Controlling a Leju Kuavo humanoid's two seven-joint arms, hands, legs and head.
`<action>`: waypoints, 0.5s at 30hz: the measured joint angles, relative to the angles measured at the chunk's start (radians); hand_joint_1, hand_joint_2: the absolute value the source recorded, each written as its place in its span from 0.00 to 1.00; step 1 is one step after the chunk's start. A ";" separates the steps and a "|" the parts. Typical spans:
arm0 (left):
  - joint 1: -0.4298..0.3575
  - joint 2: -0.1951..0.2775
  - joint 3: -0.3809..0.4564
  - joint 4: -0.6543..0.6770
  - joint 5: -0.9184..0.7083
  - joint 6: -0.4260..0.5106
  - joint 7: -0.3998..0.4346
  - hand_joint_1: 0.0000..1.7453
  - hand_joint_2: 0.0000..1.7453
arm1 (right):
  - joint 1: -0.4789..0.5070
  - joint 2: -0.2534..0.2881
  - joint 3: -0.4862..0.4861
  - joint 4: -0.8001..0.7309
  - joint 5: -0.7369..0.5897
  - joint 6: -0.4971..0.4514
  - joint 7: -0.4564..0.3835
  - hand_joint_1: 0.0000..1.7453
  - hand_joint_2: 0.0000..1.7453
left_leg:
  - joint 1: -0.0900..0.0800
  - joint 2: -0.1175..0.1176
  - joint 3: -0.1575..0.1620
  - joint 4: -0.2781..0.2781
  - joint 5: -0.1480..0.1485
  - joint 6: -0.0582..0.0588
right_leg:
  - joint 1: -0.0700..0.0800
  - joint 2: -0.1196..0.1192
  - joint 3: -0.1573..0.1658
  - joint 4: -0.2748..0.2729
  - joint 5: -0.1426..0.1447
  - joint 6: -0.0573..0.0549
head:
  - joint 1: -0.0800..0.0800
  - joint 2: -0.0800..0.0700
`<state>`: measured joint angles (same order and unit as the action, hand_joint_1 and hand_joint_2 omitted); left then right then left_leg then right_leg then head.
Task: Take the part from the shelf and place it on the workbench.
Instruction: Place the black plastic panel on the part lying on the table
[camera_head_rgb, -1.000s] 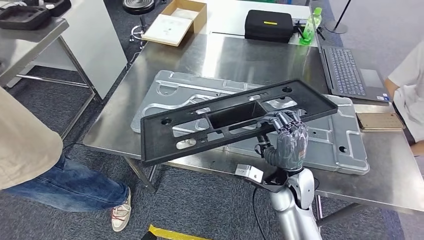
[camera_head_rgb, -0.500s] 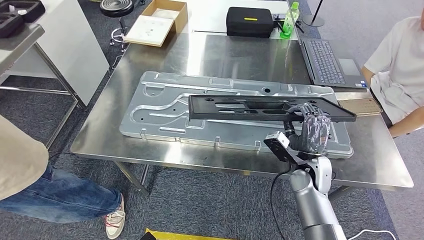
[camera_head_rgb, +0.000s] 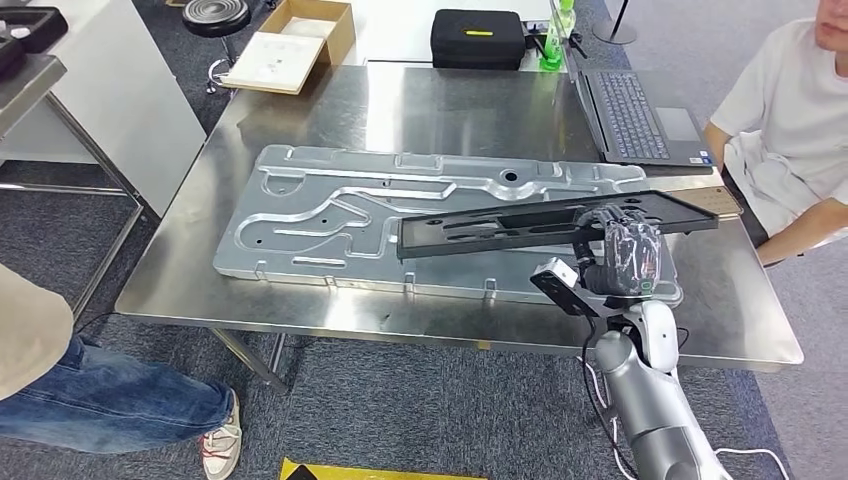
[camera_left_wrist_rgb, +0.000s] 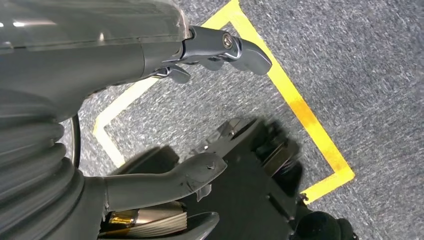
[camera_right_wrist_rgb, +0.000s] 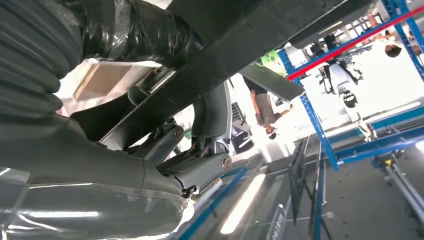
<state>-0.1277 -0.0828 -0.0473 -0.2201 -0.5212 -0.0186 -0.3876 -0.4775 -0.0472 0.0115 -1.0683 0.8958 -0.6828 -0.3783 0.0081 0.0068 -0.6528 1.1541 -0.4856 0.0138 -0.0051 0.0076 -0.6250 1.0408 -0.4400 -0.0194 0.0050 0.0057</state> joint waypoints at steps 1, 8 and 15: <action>-0.001 0.001 0.000 0.000 -0.003 -0.001 -0.001 0.00 1.00 | -0.007 -0.009 0.003 0.008 0.010 -0.002 0.005 1.00 1.00 | -0.003 -0.002 0.026 -0.060 0.022 0.006 | 0.001 0.002 -0.001 0.002 0.000 0.002 | 0.000 0.000; -0.002 0.001 0.002 0.000 -0.024 -0.003 -0.015 0.00 1.00 | -0.042 -0.072 0.004 0.057 0.034 -0.008 0.032 0.00 1.00 | -0.002 -0.002 0.063 -0.148 0.052 0.032 | -0.002 0.000 -0.032 0.060 -0.038 0.037 | 0.000 0.000; -0.002 0.000 0.011 0.000 -0.027 -0.005 -0.018 0.00 1.00 | -0.059 -0.098 -0.007 0.102 -0.037 0.043 0.085 0.00 1.00 | -0.002 0.001 0.063 -0.138 0.047 0.028 | -0.026 -0.008 -0.056 0.122 -0.033 0.061 | 0.000 0.000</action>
<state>-0.1293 -0.0824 -0.0361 -0.2201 -0.5477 -0.0238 -0.4061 -0.5363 -0.1450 0.0049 -0.9662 0.8585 -0.6398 -0.2931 0.0065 0.0076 -0.5896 1.0158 -0.4381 0.0420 -0.0308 -0.0001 -0.6809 1.1624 -0.4730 0.0415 0.0054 0.0057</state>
